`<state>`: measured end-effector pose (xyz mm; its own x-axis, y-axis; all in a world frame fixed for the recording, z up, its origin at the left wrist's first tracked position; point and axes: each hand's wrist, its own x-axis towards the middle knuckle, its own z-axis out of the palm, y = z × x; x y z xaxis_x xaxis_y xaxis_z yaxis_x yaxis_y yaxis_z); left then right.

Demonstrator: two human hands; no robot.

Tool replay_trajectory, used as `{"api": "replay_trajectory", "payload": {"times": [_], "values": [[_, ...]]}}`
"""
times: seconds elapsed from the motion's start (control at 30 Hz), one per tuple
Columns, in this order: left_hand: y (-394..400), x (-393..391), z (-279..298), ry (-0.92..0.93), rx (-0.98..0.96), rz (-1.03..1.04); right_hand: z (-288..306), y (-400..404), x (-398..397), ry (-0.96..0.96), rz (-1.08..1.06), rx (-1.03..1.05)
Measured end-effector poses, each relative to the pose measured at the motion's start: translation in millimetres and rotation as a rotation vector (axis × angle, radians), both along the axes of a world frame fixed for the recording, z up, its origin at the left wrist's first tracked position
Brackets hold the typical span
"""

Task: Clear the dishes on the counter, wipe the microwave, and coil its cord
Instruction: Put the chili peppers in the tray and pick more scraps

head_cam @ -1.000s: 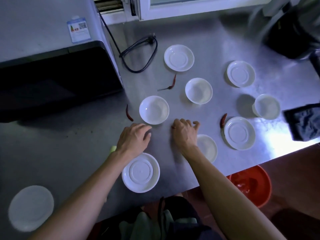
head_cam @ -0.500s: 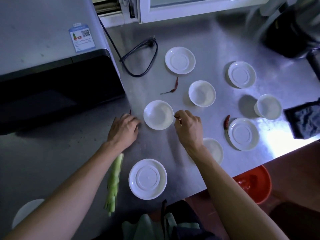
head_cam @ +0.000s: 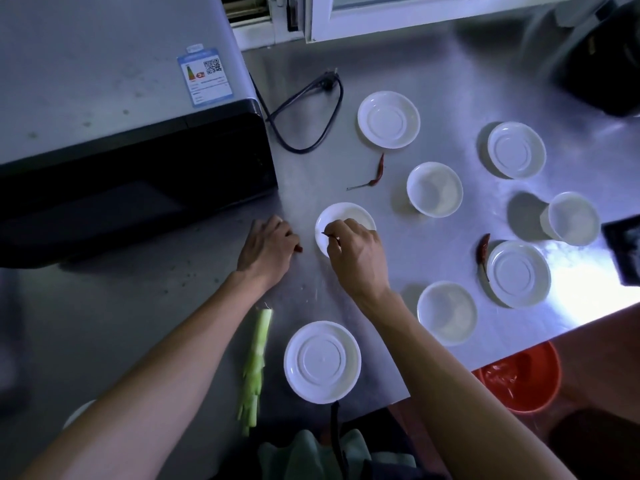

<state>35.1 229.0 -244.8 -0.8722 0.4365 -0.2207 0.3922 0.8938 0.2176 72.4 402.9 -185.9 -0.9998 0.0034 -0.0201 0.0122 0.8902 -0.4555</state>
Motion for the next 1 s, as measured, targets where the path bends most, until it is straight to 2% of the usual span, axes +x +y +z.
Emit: {"api": "replay_trajectory", "payload": {"times": [0.2, 0.43, 0.7, 1.0], "values": [[-11, 6, 6, 0.064, 0.05, 0.048, 5, -6, 6, -0.011, -0.02, -0.002], [-32, 32, 45, 0.151, 0.248, 0.222, 28, -20, 13, 0.052, 0.01, -0.041], [-61, 84, 100, 0.275, 0.262, 0.47, 59, -46, 24, 0.156, 0.265, -0.153], [-97, 199, 140, 0.389, 0.166, 0.691, 69, -96, 66, 0.159, 0.551, -0.295]]}}
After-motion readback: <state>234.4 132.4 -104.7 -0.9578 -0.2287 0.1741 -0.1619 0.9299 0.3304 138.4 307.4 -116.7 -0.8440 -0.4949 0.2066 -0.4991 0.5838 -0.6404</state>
